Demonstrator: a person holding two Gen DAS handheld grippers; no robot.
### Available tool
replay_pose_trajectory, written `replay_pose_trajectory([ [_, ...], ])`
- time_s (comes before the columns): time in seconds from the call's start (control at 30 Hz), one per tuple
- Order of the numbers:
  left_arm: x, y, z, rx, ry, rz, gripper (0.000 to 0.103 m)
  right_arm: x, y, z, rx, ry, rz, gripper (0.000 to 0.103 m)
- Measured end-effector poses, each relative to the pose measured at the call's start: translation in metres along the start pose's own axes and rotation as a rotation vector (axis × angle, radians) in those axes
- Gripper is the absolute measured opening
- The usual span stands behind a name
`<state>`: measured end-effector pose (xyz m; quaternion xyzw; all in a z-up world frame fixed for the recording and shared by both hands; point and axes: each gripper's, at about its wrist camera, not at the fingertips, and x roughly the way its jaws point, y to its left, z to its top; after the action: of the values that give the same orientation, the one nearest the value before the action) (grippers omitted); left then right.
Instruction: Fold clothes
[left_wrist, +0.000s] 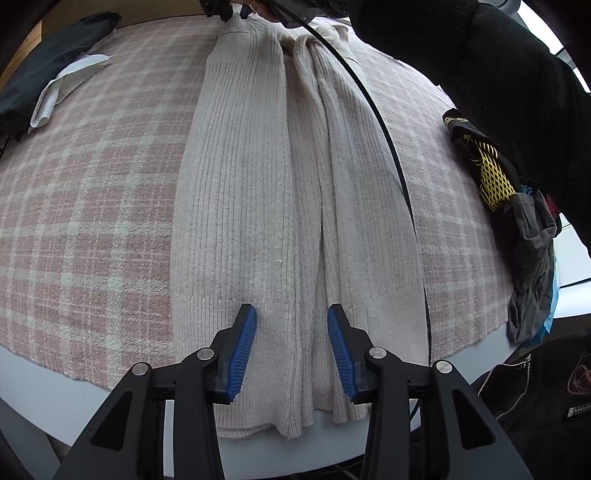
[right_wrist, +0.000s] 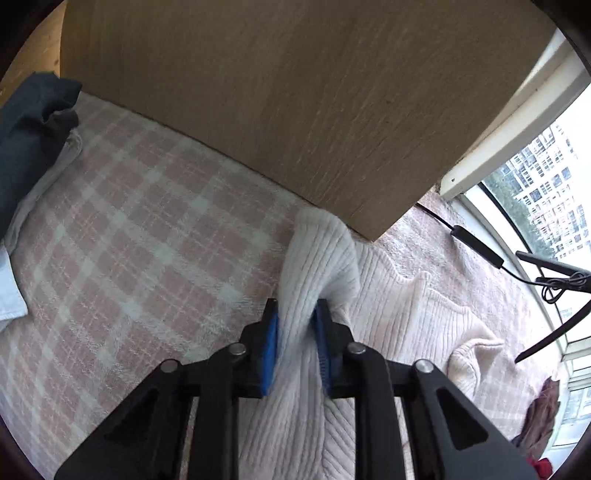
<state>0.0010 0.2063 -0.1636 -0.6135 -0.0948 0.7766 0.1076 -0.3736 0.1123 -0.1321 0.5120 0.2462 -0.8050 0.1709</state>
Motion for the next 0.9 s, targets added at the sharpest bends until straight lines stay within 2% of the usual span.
replay_pose_trajectory([
  [0.1,0.0,-0.001,-0.001,-0.003,-0.004,-0.003,0.039,-0.004,-0.026,0.001,0.141,-0.032,0.176,0.008],
  [0.2,-0.001,0.0,-0.003,-0.012,-0.006,-0.009,0.039,-0.008,-0.052,0.003,0.283,-0.064,0.355,0.007],
  [0.3,0.001,0.0,-0.003,-0.008,-0.004,-0.008,0.039,-0.013,-0.039,0.006,0.228,-0.109,0.409,0.007],
  [0.33,0.001,0.0,-0.002,-0.005,-0.002,-0.007,0.039,-0.008,-0.031,0.008,0.2,-0.091,0.403,0.007],
  [0.43,0.001,-0.001,-0.001,-0.005,0.001,-0.005,0.039,-0.022,-0.05,0.002,0.239,-0.121,0.435,0.008],
  [0.6,-0.002,0.003,-0.006,-0.032,-0.016,-0.018,0.039,-0.048,-0.083,-0.008,0.31,-0.176,0.492,0.023],
  [0.67,-0.005,0.003,-0.008,-0.041,-0.024,-0.019,0.039,-0.058,-0.097,-0.012,0.338,-0.198,0.514,0.024],
  [0.77,-0.007,0.003,-0.013,-0.047,-0.032,-0.02,0.039,-0.045,-0.112,-0.005,0.285,-0.141,0.59,0.026],
  [0.9,-0.004,0.0,-0.016,-0.045,-0.027,-0.011,0.039,-0.024,-0.105,-0.014,0.209,-0.069,0.656,0.026],
])
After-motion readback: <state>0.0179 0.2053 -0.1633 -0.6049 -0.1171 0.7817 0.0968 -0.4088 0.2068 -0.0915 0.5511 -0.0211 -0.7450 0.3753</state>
